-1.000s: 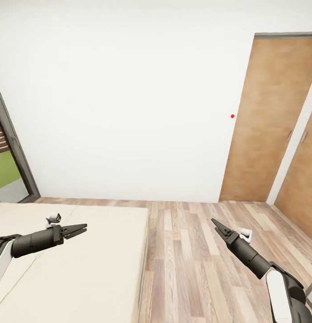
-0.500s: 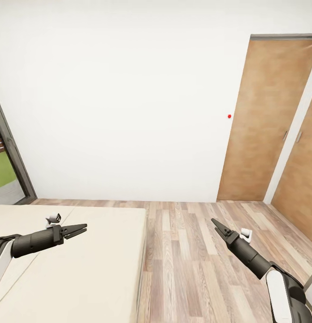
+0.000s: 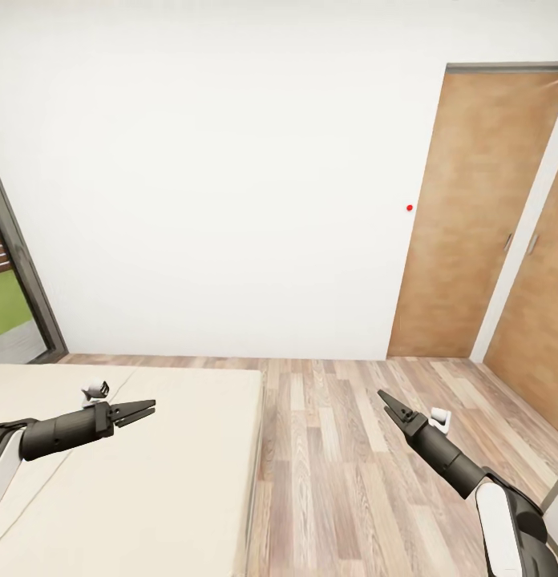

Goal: Put all the toys in the child's room - the three board games (two on the bed and one on the table), the two jigsaw puzzles on the table, and the tennis ball on the table - inside the toy box on the table in the child's room.

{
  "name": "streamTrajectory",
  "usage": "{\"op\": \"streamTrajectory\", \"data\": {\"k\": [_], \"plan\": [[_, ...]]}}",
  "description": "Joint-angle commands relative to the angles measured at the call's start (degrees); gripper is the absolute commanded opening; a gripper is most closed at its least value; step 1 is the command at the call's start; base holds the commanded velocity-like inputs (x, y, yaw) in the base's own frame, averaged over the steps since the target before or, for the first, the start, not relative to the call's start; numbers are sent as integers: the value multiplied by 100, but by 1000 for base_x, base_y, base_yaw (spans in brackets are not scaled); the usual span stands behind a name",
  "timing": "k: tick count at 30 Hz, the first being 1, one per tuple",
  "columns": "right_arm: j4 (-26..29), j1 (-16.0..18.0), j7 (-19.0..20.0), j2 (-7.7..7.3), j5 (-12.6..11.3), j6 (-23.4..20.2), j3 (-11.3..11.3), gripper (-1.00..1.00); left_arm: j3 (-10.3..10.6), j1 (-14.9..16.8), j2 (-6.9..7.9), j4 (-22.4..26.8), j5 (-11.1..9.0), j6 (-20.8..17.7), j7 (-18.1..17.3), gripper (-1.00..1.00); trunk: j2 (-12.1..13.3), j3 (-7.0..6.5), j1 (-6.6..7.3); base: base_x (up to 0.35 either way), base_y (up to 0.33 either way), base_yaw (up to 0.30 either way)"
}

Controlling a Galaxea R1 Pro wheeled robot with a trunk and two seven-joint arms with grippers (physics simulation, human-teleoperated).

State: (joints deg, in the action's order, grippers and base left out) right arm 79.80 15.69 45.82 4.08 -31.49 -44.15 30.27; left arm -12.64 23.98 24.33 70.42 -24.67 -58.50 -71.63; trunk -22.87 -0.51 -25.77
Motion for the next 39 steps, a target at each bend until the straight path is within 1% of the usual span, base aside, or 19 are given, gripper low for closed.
{"op": "streamTrajectory", "data": {"k": [1, 16, 26, 39], "plan": [[0, 4, 14, 5, -6, -33, 14, 100, 0, 2, 1, -2, -11, -39, -9, 100, -5, 3, -1, -63, 21, 0], [0, 4, 14, 8, -6, -33, 14, 100, 4, 2, 1, -2, -11, -43, -9, 100, -5, 3, -1, -16, 30, 0], [0, 4, 14, 7, -6, -33, 14, 100, 1, 2, 1, -2, -11, -43, -9, 100, -5, 1, -1, -1, 232, -4], [0, 4, 14, 6, -6, -33, 14, 100, 1, 2, 1, -2, -11, -42, -9, 100, -5, -52, -1, -10, 270, -121]]}}
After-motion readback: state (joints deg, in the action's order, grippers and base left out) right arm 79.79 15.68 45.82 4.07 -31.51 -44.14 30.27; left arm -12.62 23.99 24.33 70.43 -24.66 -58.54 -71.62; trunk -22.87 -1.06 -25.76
